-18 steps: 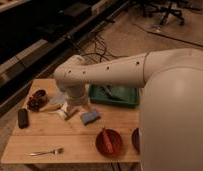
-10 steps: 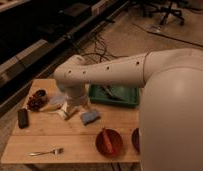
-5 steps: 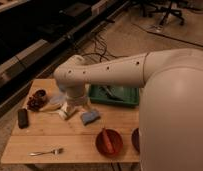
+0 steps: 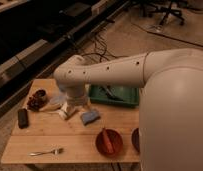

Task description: Place banana in red bowl

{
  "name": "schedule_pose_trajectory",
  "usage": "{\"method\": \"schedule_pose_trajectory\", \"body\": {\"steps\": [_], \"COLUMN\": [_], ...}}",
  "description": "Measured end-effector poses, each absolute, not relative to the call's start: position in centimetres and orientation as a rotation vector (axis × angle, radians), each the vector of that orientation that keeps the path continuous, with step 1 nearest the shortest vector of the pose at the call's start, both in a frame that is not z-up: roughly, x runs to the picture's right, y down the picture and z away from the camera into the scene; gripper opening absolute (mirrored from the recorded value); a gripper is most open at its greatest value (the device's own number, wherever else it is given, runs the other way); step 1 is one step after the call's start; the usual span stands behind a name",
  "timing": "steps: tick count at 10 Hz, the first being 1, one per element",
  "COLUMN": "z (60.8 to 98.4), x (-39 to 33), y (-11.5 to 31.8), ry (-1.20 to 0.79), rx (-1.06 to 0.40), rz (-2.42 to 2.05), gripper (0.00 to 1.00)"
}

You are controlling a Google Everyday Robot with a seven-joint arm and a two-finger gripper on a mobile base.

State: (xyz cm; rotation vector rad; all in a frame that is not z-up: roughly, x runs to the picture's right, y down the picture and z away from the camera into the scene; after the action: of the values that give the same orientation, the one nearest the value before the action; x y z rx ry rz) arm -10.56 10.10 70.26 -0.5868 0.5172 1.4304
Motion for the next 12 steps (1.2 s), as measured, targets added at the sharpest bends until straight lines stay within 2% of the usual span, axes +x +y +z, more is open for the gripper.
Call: {"method": "schedule_pose_trajectory", "body": {"steps": [6,10,12], "z": [72.5,72.8,74.1], "x": [-12.6,-15.9,-16.4], "y": [4.3,1.7,1.6], "ry": [0.223,0.087,-0.047], "rx": [-0.713,-0.674,-0.649], "rz": [0.956,0.784,0.699], "gripper": [0.65,0.65,0.65]}}
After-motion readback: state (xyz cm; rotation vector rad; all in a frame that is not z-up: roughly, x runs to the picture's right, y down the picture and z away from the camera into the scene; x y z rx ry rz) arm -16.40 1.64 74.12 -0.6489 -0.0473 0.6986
